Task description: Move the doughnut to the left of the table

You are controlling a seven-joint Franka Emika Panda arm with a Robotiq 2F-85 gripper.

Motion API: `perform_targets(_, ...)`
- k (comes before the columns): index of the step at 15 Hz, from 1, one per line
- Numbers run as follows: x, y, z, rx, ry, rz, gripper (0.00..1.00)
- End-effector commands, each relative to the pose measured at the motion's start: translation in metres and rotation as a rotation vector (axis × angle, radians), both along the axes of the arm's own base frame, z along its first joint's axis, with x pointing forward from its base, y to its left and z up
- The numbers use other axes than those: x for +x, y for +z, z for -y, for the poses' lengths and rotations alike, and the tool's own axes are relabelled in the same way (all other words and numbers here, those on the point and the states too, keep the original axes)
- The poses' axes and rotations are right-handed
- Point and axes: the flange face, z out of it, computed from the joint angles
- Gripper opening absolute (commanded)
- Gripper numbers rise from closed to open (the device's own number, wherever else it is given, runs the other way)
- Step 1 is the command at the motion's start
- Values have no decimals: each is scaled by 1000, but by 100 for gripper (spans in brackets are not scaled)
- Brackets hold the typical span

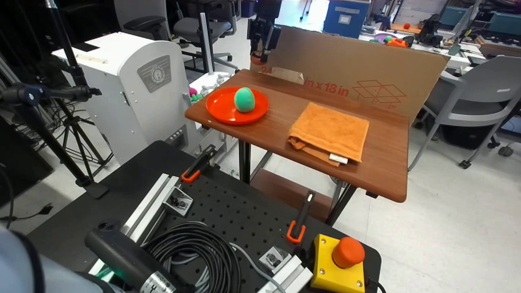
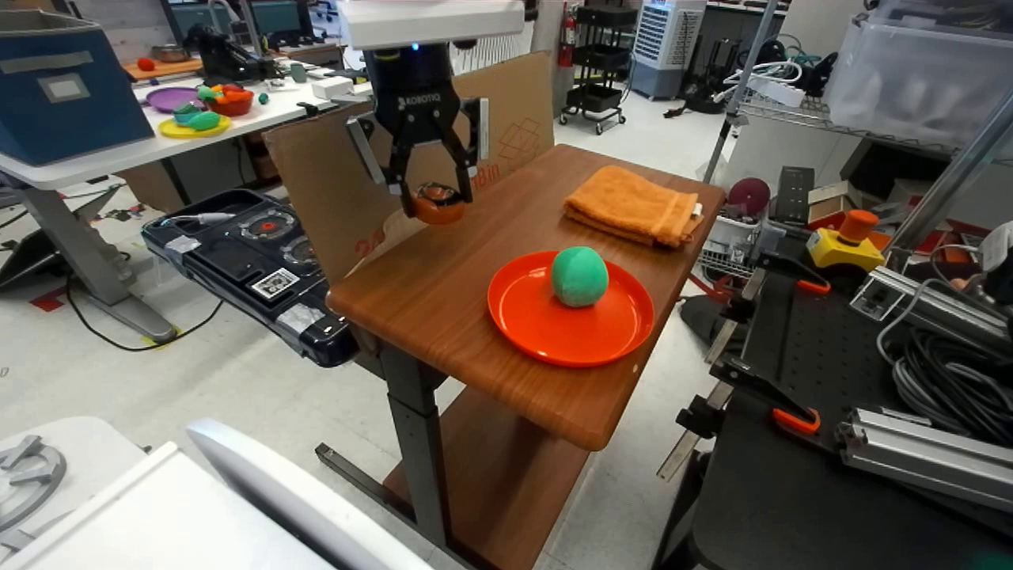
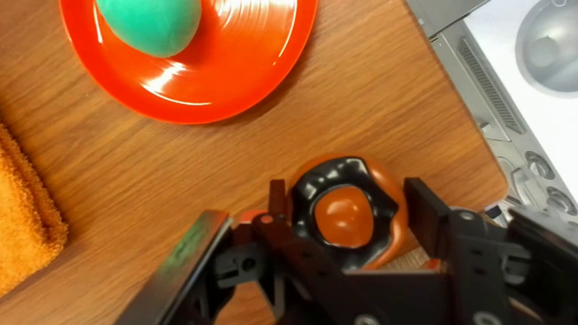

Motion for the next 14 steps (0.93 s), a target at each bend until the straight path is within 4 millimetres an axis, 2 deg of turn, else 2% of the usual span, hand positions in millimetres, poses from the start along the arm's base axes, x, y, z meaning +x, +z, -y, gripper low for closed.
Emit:
perform_targets(1,5,-30,2,-2,-2,-22,40)
perform_targets(5,3,-55,3,-11,9,-67,40)
perform_targets(9,4,-68,6,-13,14,-91,40)
perform_targets(11,4,-70,8,-15,9,-103,91)
perform_targets(12,5,-71,9,-16,9,-105,92)
perform_targets(14,5,-69,10,-17,2,-110,100)
